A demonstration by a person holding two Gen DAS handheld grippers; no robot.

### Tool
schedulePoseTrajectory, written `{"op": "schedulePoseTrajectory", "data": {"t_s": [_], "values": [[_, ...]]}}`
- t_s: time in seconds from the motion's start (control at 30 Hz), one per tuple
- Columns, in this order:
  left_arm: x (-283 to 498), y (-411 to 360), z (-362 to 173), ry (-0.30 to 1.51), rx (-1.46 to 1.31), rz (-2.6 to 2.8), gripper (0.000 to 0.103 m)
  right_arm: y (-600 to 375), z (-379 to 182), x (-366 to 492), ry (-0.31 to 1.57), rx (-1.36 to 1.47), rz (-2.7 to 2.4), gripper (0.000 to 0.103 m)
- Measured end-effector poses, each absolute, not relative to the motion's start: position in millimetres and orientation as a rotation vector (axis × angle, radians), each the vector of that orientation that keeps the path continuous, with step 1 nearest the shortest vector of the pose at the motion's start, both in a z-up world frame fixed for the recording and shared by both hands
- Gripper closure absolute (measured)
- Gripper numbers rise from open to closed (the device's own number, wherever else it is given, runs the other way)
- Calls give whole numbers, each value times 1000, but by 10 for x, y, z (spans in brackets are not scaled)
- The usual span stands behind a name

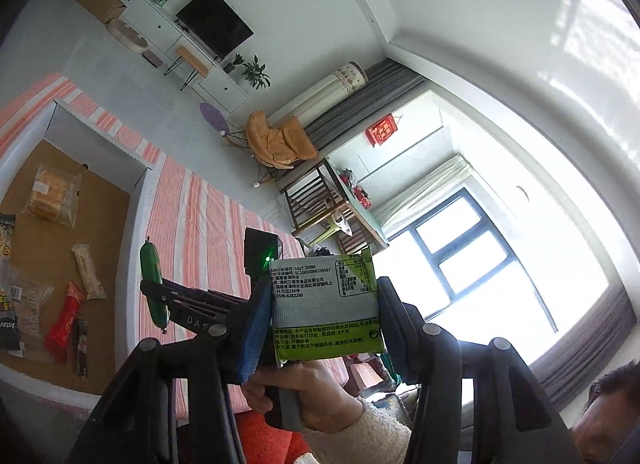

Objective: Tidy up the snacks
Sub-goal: 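Carry the flat pouch and sausage stick into the white box and open both tools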

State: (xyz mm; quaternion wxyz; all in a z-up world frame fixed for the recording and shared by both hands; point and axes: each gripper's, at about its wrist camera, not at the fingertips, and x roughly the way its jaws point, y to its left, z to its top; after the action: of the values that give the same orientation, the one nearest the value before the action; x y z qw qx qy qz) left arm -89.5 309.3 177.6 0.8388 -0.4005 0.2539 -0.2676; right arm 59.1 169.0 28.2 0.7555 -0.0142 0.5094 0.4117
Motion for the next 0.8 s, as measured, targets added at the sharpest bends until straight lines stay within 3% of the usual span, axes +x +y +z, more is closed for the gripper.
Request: {"op": "schedulePoseTrajectory", "data": {"t_s": [0.17, 0.47, 0.6, 0.67, 0.73, 0.8], "values": [[-969, 3216, 1934, 495, -706, -424, 52, 1778, 223, 581, 1136, -23, 915, 79], [-23, 3826, 198, 755, -500, 123, 52, 2227, -224, 701, 1168, -54, 881, 79], [210, 3830, -287, 821, -376, 222, 51, 2319, -410, 803, 1179, -34, 857, 77], [272, 3849, -425, 830, -340, 274, 47, 2338, -432, 847, 1150, -27, 837, 69], [302, 3875, -510, 838, -325, 308, 30, 2324, -400, 879, 1122, -9, 836, 36], [278, 3872, -510, 819, -310, 330, 20, 2293, -326, 881, 1095, -12, 832, 35]]}}
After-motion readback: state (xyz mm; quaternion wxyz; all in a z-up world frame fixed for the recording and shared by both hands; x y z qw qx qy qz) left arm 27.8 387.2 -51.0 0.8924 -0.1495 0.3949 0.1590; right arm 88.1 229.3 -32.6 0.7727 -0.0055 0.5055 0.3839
